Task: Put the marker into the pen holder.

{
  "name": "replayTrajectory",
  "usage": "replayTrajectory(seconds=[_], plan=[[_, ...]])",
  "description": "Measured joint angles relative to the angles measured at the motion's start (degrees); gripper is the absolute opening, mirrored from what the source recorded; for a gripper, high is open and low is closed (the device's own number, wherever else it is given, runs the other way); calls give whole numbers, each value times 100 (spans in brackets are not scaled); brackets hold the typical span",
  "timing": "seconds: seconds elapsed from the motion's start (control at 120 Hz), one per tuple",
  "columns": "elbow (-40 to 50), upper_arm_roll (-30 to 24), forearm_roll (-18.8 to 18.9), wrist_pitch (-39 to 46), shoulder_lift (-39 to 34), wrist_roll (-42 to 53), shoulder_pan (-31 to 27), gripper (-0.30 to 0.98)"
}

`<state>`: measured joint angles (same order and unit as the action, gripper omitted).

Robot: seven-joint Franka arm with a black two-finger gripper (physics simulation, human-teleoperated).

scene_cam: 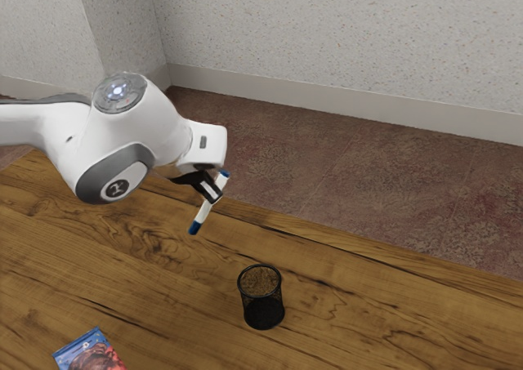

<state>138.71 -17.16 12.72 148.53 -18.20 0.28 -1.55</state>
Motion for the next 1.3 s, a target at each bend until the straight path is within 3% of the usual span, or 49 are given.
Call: replayTrajectory(seconds=[0.192,0.508,1.017,1.3], plan=[[393,-737,-442,315,-414,-1030,30,-10],[502,-1047,-601,467,-333,-2300,18,-10],[100,-972,421,699,734,-3225,-158,-10],[-46,-925,586,837,1127,-3381,-230,-10]])
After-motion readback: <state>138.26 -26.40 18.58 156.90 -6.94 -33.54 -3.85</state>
